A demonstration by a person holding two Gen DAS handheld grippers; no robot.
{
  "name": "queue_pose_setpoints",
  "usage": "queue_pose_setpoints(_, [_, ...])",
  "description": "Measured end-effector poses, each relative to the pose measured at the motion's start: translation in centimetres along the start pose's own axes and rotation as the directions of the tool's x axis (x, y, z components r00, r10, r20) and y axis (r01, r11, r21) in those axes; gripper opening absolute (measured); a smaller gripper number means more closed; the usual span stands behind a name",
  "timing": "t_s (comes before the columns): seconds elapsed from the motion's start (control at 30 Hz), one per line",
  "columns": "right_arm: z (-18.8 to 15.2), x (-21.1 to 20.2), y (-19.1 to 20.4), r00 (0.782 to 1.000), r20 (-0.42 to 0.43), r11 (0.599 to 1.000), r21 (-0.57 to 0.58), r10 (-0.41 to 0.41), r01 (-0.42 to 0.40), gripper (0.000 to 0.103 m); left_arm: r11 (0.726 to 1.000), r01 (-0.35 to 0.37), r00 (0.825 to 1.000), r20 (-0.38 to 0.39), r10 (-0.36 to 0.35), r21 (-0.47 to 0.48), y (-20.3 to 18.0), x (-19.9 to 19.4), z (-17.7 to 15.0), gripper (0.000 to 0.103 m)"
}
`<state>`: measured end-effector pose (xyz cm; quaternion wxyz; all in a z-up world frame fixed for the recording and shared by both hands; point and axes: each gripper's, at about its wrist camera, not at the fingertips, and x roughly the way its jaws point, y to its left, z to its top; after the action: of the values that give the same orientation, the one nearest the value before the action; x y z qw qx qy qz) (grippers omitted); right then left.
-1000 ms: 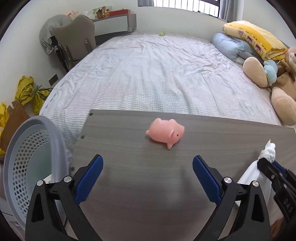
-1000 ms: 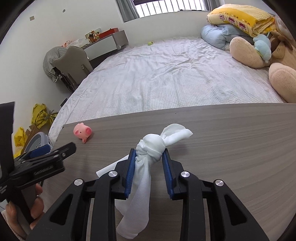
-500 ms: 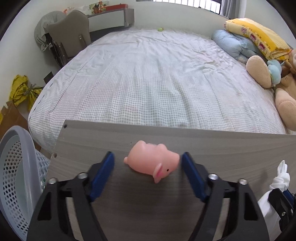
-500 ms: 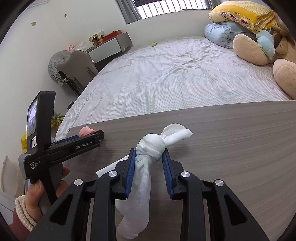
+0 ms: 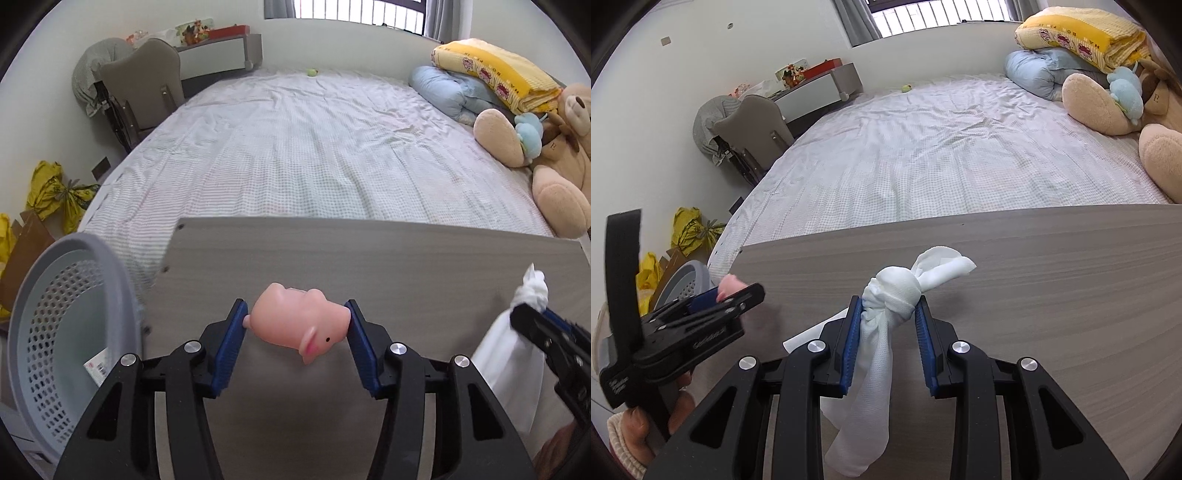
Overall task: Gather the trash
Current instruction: 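Carry the pink pig and white cloth over the grey basket, then open both grippers to drop the pig and cloth into the basket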
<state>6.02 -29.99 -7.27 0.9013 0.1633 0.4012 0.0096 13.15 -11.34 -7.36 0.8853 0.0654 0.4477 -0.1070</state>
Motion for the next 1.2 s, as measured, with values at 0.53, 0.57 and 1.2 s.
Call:
queue_pose_setpoints(0.53, [-1.6, -0.7, 12.8, 0.993, -0.046, 0.972, -0.204, 0.113, -0.12, 0.028, 0.984, -0.101, 0.989, 0.091, 0.115, -0.148, 11.1, -8.8, -4.8, 0.052])
queue_pose_setpoints(0.57, [-1.5, -0.5, 13.9, 0.991, -0.051, 0.967, -0.218, 0.125, -0.133, 0.028, 0.981, -0.11, 0.988, 0.091, 0.126, -0.163, 12.1, -9.1, -5.0, 0.052])
queue_pose_setpoints(1.2, [-1.3, 6.6, 30.3, 0.94, -0.21, 0.85, -0.407, 0.269, -0.334, 0.029, 0.91, -0.252, 0.963, 0.006, 0.269, -0.33, 25.1, -8.5, -7.6, 0.053])
